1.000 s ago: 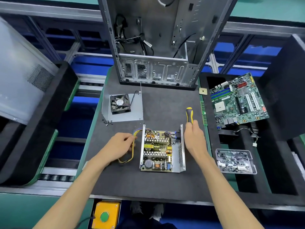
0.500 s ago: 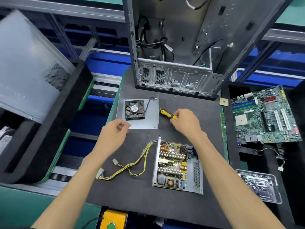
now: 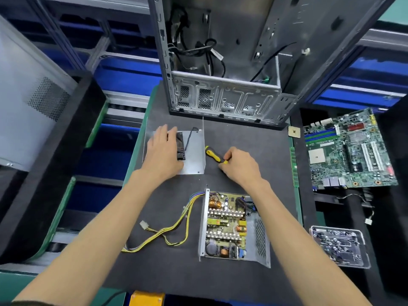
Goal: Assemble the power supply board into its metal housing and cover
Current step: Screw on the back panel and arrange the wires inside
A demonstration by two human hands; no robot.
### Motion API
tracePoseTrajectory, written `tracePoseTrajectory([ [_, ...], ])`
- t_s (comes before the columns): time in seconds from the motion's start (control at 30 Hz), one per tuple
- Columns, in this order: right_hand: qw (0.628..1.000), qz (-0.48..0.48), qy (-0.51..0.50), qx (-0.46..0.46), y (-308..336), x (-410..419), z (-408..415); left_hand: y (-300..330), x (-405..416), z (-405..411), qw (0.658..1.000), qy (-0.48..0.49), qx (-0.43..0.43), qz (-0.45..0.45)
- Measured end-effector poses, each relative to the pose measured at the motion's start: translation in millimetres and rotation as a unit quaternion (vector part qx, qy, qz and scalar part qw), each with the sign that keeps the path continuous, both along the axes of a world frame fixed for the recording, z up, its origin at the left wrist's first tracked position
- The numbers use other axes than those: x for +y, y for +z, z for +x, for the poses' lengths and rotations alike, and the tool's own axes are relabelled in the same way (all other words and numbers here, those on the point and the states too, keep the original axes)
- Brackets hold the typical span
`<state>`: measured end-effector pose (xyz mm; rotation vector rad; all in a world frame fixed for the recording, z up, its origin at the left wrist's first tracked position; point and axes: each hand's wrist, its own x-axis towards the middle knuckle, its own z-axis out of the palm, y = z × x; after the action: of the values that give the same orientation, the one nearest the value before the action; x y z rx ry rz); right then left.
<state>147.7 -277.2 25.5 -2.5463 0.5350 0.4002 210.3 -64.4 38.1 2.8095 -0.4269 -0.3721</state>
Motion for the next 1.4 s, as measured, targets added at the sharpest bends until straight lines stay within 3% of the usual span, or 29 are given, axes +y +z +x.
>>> tracePoseTrajectory([
  [0.17, 0.997, 0.065, -0.034, -0.002, -0.2, -2.9, -2.3, -15.3, -2.8, 20.2, 0.996, -0.015, 0.028, 0.085],
  [0.33, 0.972, 0.214, -0.092, -0.045, 7.6, 2.9, -0.4, -12.5, -3.0, 18.0, 0.998, 0.002, 0.017, 0.066],
  [0.43, 0.96, 0.253, -0.097, -0.069, 12.3, 12.8, 5.0, -7.0, -3.5, 8.7, 0.999, -0.001, 0.023, 0.041],
  [0.57, 0.968, 0.232, -0.065, -0.077, 16.1, 26.0, 15.3, 14.4, -4.5, -0.1, 0.999, 0.015, 0.038, -0.024],
  [0.77, 0.968, 0.225, -0.06, -0.095, 27.7, 33.7, 14.2, 52.7, 3.3, -8.2, 0.967, 0.057, 0.097, -0.229],
  [0.9, 0.964, 0.231, -0.079, -0.106, 37.3, 20.5, 5.4, 76.9, 3.9, -20.8, 0.931, 0.063, 0.11, -0.343],
  [1.07, 0.988, 0.104, -0.053, -0.105, 34.1, -17.6, -9.9, 94.9, -7.2, -43.3, 0.863, 0.045, 0.19, -0.466],
  [1.17, 0.997, 0.032, -0.062, -0.011, 30.9, -28.7, -22.2, 98.3, -15.8, -58.1, 0.842, 0.007, 0.228, -0.489],
  [1.27, 0.995, 0.002, -0.065, 0.075, 25.6, -28.4, -30.3, 95.6, -21.2, -71.1, 0.848, -0.036, 0.249, -0.467],
  [1.4, 0.992, 0.011, -0.073, 0.104, 26.4, -26.4, -30.3, 85.6, -23.7, -84.8, 0.848, -0.079, 0.274, -0.447],
])
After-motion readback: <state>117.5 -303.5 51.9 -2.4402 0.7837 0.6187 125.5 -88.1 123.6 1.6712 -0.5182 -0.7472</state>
